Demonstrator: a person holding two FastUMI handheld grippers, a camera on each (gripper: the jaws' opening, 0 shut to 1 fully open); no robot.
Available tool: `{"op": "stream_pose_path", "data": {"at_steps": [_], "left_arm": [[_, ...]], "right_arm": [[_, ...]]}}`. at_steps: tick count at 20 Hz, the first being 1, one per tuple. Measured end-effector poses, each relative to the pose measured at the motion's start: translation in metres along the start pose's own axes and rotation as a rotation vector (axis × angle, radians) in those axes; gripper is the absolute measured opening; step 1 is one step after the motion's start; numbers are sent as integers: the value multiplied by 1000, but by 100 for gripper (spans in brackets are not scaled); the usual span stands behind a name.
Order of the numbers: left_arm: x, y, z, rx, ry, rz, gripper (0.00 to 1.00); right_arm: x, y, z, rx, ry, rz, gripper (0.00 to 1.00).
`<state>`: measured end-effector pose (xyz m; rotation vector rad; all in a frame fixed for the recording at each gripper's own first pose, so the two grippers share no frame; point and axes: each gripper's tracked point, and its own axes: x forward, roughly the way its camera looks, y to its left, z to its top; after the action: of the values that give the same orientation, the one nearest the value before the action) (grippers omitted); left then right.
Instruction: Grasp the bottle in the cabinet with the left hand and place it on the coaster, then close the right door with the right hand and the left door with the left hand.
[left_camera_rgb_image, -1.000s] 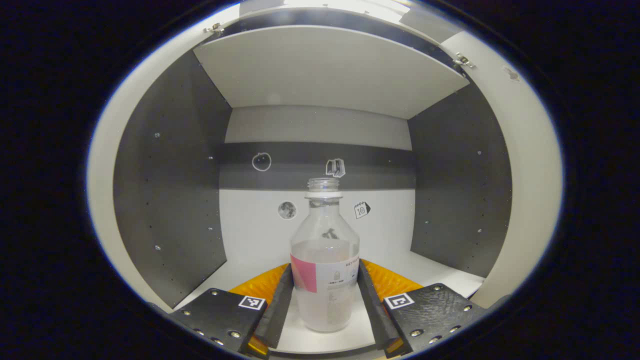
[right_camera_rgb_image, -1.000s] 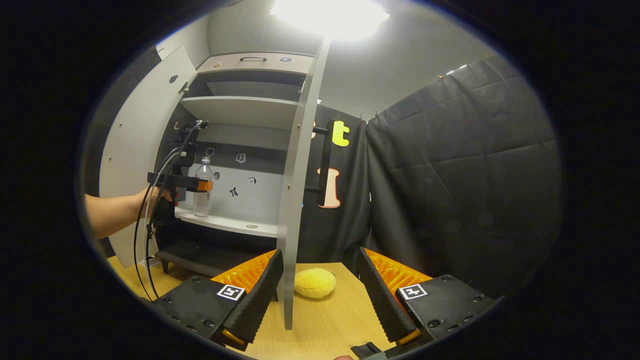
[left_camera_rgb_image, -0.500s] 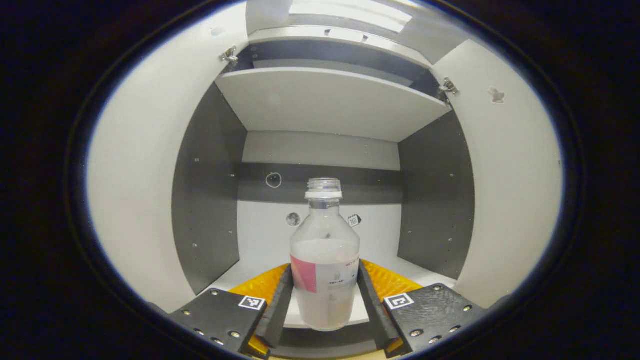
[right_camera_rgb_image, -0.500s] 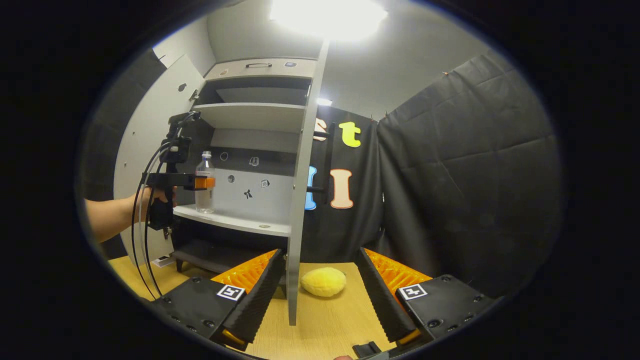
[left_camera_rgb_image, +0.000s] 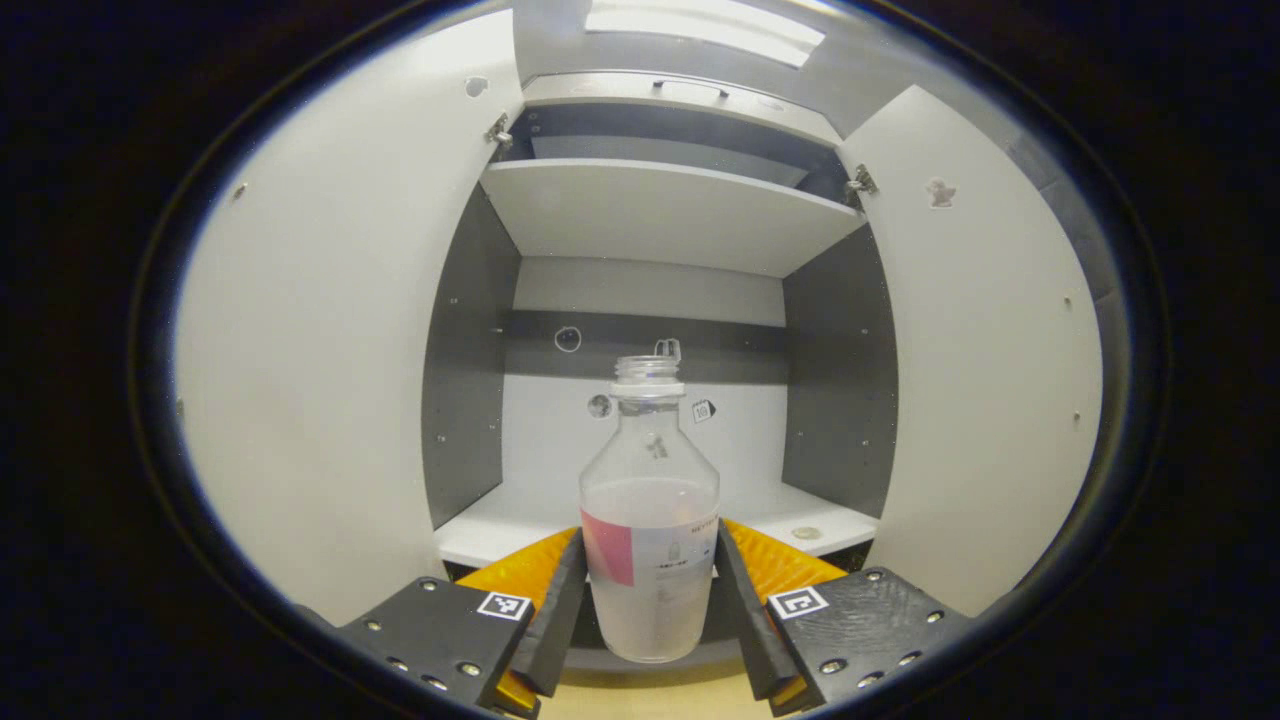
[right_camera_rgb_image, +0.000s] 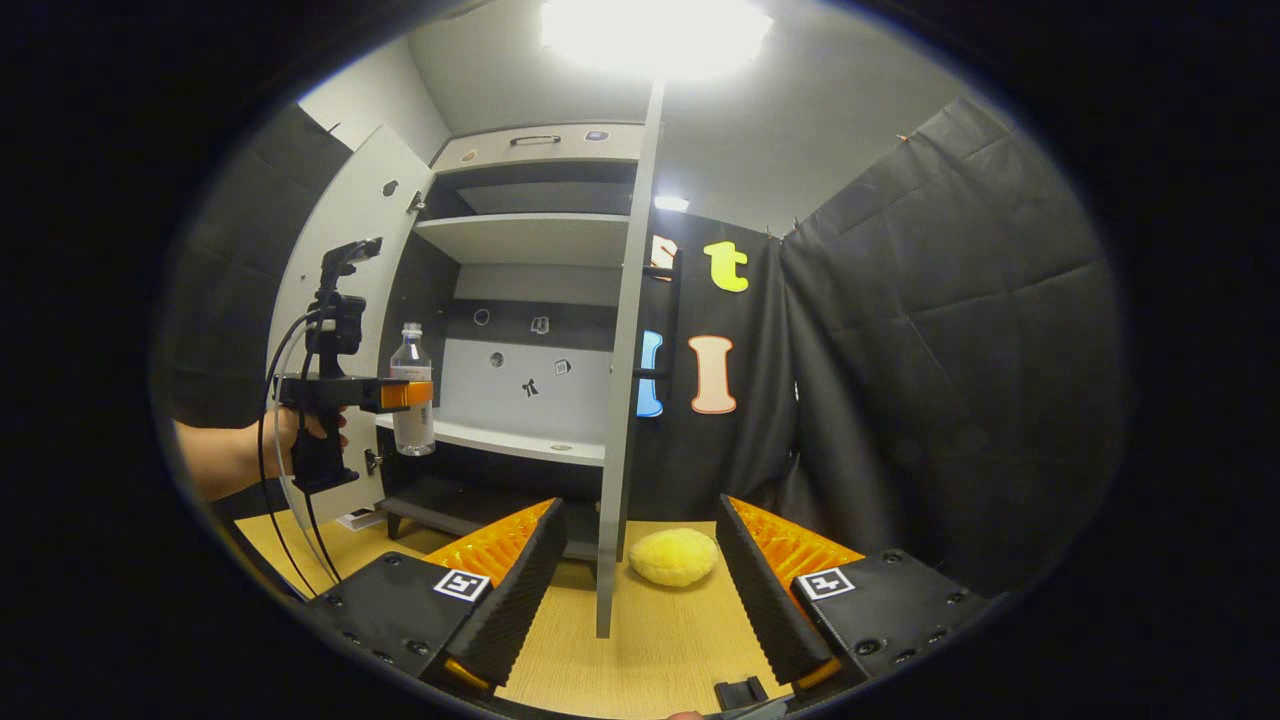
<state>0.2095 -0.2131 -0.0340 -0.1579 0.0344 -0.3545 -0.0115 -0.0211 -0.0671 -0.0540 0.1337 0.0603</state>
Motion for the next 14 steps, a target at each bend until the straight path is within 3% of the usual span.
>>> {"op": "stream_pose_path", "data": {"at_steps": [14], "left_arm": [[-111, -16, -71, -5, 54, -11, 71]], "right_arm": [[-44, 18, -12, -16, 13, 98, 96]]}}
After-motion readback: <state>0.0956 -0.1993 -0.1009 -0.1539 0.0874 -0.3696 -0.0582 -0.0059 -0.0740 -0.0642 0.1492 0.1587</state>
